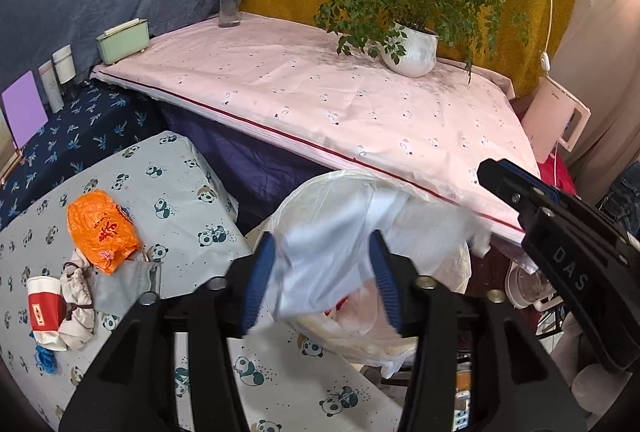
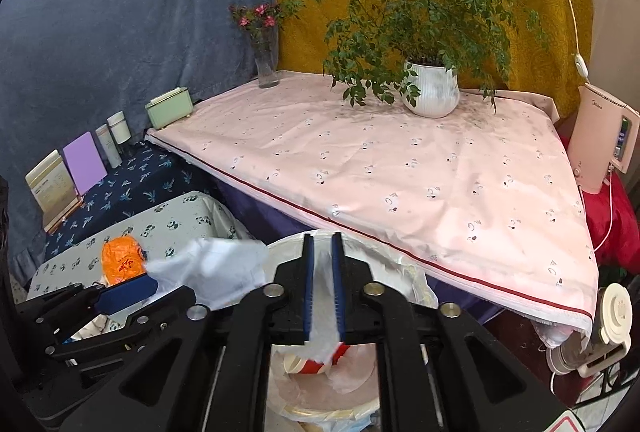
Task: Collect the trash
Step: 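Open both grippers to drop the paper and tissue, then move back over the table, then grasp the blue tangled strap with the left gripper while the right grasps the gold box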
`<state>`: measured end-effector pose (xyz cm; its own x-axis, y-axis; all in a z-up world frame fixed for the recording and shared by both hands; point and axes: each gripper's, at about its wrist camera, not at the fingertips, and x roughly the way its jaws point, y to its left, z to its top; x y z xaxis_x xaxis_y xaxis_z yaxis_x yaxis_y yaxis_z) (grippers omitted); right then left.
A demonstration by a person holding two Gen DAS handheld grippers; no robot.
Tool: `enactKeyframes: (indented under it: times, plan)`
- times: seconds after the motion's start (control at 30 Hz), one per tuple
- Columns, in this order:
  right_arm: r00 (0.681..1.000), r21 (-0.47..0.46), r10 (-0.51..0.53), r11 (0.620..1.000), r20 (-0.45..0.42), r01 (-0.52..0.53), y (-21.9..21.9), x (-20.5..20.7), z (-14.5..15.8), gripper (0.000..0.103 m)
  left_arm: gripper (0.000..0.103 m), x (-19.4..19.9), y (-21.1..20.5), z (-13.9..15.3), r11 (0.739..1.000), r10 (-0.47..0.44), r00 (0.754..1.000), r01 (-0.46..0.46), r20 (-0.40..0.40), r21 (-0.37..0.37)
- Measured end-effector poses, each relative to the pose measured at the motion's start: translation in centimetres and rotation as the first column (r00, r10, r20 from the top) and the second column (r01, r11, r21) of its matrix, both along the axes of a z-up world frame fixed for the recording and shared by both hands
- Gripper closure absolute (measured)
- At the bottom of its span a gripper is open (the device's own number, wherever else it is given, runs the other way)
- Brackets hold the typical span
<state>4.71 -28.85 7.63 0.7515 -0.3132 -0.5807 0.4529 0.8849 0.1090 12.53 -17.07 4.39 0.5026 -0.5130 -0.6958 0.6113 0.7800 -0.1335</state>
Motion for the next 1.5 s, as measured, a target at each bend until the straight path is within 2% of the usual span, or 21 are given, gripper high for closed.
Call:
enactKeyframes:
  times: [0.03,0.07,0.47,0.7,0.8,1.0,1.17,1.23,1.33,1.5]
  plan:
    - [1.000,0.001,-0.004,1.000,0.003,0.004,0.0,0.0,0.1,0.080,0.039,0.1,0.1,0.0,1.000,0.009,1.000,-0.009,0.000,-0.005]
    - [1.000,0.001,-0.007,1.000,0.006,0.007,0.0,-0.1,0.1,0.076,0.036,0.2,0.3,0.1,1.000,0.016,1.000,-0.016,0.000,-0.015]
    - [1.000,-0.005,0.015,1.000,0.021,-0.015,1.3,-0.3,1.0,0.067,0.035,0.7,2.5,0.3,0.998,0.061,0.998,-0.061,-0.008,-0.029]
    - [0.998,-0.003,0.053,0.999,0.019,-0.053,3.3,0.0,1.1,0.066,0.034,1.0,5.1,0.3,0.993,0.113,0.994,-0.113,-0.009,-0.028]
    - [0.997,-0.006,0.076,0.997,0.016,-0.076,4.5,0.3,1.1,0.063,0.033,1.4,6.6,0.1,0.989,0.145,0.989,-0.145,-0.015,-0.030]
    - [0.993,0.000,0.120,0.993,0.002,-0.120,7.0,0.9,0.6,0.062,0.033,1.8,10.0,-0.2,0.977,0.209,0.978,-0.210,-0.018,-0.027]
    - [0.987,0.000,0.158,0.987,-0.007,-0.158,9.1,1.4,0.4,0.056,0.032,2.2,12.8,-0.6,0.965,0.262,0.965,-0.263,-0.021,-0.021]
    - [0.985,0.004,0.173,0.985,-0.009,-0.173,9.9,1.6,0.3,0.056,0.031,2.3,14.0,-0.9,0.959,0.284,0.959,-0.284,-0.020,-0.015]
    - [0.980,0.008,0.198,0.980,-0.014,-0.198,11.2,1.8,0.0,0.055,0.023,2.3,15.7,-1.2,0.947,0.320,0.947,-0.320,-0.005,-0.008]
    - [0.969,0.023,0.245,0.970,-0.035,-0.244,13.8,2.1,-1.1,0.055,0.023,2.0,18.9,-2.2,0.929,0.370,0.929,-0.370,0.009,0.020]
